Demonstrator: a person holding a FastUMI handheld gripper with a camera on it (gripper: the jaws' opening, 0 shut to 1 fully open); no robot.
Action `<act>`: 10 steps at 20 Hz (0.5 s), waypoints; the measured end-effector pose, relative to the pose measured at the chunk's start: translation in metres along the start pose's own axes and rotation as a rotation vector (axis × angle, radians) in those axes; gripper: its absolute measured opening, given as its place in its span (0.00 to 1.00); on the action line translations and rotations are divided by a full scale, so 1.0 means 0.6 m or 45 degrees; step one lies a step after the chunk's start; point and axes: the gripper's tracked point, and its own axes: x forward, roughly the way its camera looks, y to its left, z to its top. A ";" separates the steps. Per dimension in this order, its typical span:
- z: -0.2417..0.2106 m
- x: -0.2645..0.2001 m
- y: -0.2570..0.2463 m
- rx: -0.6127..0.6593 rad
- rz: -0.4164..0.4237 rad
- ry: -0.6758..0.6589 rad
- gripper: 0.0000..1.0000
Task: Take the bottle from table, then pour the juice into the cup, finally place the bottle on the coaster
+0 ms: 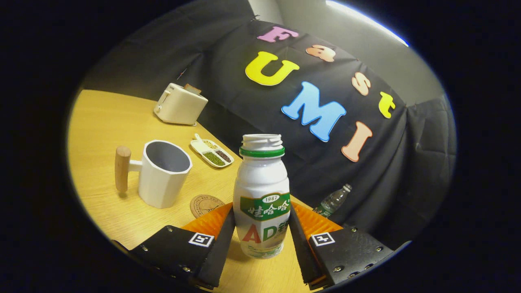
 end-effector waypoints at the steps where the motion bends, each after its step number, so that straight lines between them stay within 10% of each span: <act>1: 0.004 0.003 -0.001 -0.054 -0.015 -0.009 0.72; 10: 0.021 0.024 0.024 -0.317 -0.026 -0.007 0.72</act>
